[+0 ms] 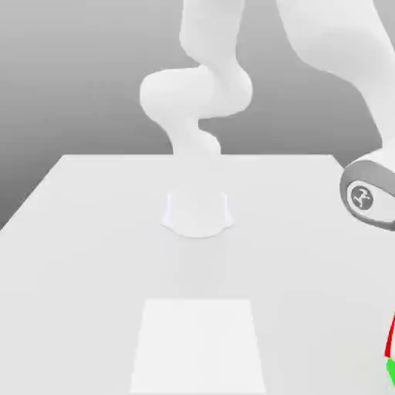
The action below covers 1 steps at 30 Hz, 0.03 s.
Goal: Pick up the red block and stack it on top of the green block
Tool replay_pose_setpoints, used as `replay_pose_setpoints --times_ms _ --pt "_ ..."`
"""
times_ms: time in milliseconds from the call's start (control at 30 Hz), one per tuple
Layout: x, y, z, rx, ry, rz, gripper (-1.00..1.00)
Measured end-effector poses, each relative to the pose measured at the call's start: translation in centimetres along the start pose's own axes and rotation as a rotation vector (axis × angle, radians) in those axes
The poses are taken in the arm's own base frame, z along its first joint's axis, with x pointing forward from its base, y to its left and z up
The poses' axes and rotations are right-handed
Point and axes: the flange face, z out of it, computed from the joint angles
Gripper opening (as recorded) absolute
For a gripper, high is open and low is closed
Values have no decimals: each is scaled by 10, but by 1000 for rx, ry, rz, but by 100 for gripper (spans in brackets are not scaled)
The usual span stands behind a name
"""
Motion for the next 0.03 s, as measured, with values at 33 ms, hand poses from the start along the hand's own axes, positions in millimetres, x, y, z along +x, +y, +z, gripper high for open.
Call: replay_pose_setpoints --times_ms 33 --pt "0 0 0 0 0 0 100"
